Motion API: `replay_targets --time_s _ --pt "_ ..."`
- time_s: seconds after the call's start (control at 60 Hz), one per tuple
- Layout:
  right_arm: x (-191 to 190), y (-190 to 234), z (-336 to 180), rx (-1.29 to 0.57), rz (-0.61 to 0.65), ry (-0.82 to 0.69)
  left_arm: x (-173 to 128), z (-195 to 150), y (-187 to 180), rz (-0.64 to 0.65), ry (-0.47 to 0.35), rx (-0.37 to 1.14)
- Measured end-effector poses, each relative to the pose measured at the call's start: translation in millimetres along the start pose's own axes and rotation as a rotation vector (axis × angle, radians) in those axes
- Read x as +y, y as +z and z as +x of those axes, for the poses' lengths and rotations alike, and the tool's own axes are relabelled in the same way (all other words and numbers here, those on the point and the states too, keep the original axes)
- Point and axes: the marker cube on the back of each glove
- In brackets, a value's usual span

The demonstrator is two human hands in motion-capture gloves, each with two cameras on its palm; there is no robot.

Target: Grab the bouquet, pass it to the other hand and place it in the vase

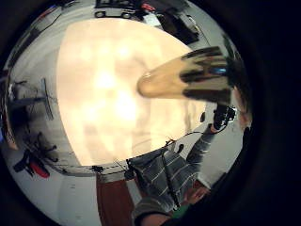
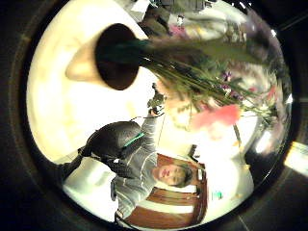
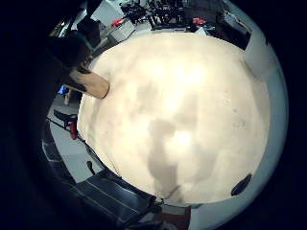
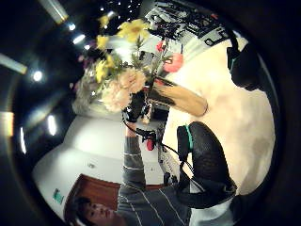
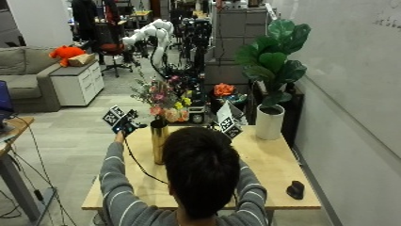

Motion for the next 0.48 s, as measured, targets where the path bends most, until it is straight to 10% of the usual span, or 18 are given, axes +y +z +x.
replay_targets --time_s 0.05,0.133,0.217,0.483 --pt "0.6 -1.4 0.6 0.007 0.004 -0.022 21.2 -8.7 2.9 0.022 -0.145 0.003" --pt "3.6 -3.3 -1.7 -0.010 0.013 0.029 32.9 -13.8 -5.5 0.128 0.002 -0.015" --pt "4.1 -8.0 -7.8 0.001 0.040 -0.007 60.6 -13.2 -8.0 0.102 -0.161 0.040" --pt "23.1 -18.5 -31.1 0.047 0.096 -0.067 88.4 -36.9 -20.5 0.294 -0.222 -0.085"
